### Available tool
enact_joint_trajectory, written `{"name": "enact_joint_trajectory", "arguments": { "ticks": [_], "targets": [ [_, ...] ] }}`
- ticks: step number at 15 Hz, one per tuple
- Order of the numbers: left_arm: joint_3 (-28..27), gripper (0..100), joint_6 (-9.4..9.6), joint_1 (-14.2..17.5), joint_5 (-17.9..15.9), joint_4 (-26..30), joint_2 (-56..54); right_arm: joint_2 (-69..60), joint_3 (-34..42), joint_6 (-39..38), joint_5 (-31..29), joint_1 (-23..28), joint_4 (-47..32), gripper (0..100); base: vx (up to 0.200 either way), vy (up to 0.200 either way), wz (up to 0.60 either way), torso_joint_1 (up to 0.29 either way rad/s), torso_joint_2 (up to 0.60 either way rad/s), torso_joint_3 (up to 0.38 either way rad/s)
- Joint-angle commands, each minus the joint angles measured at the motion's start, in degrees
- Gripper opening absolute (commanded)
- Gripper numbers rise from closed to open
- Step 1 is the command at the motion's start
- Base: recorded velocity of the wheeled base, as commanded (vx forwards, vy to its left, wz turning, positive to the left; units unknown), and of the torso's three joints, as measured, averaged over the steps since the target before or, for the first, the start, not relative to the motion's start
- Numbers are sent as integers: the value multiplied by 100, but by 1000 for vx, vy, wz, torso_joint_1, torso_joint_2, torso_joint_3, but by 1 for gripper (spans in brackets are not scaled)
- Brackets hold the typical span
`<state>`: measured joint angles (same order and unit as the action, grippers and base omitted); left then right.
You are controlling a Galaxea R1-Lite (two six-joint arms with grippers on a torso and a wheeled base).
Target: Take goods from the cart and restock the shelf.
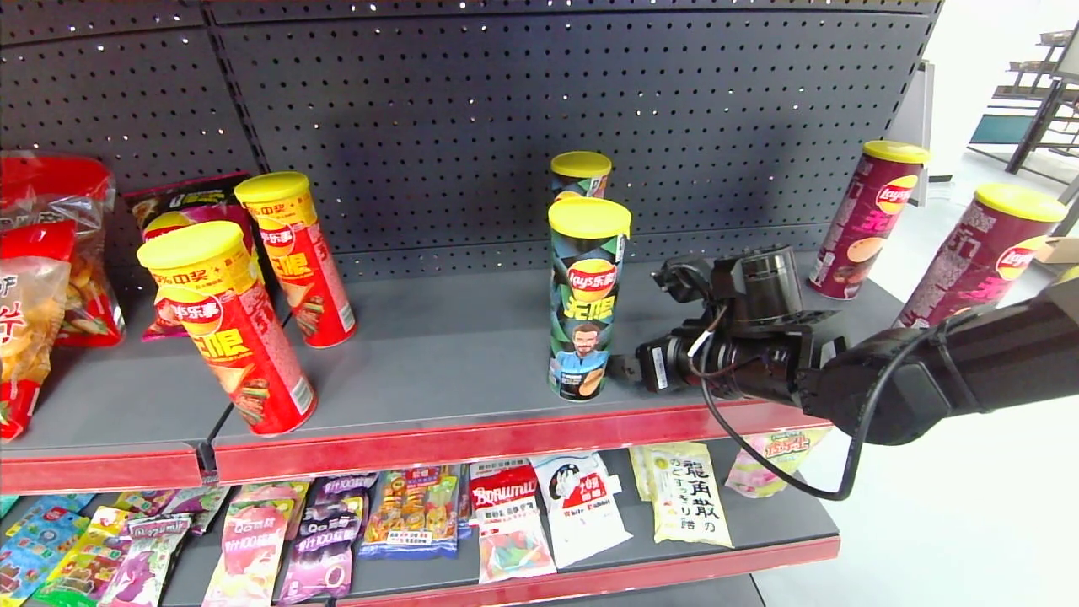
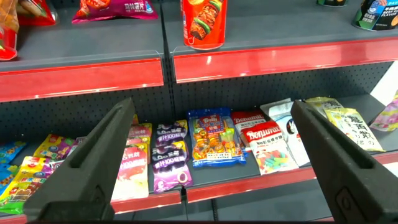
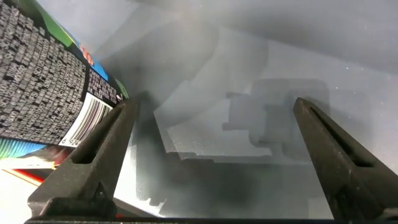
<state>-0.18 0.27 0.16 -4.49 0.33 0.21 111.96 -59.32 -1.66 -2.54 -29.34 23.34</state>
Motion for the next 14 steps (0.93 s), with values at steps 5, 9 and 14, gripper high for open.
{"name": "enact_joint_trajectory", "arguments": {
  "ticks": [5,9,14],
  "targets": [
    [1,100,0,2,0,-7,6,-438,281,-1,-1,25,-5,100,0,0,0,0,0,0],
    [1,100,0,11,0,2,-3,-1906,1669,8,16,-1,-14,100,0,0,0,0,0,0],
    [1,100,0,2,0,-7,6,-4358,3489,377,421,491,-49,100,0,0,0,0,0,0]
  ]
}}
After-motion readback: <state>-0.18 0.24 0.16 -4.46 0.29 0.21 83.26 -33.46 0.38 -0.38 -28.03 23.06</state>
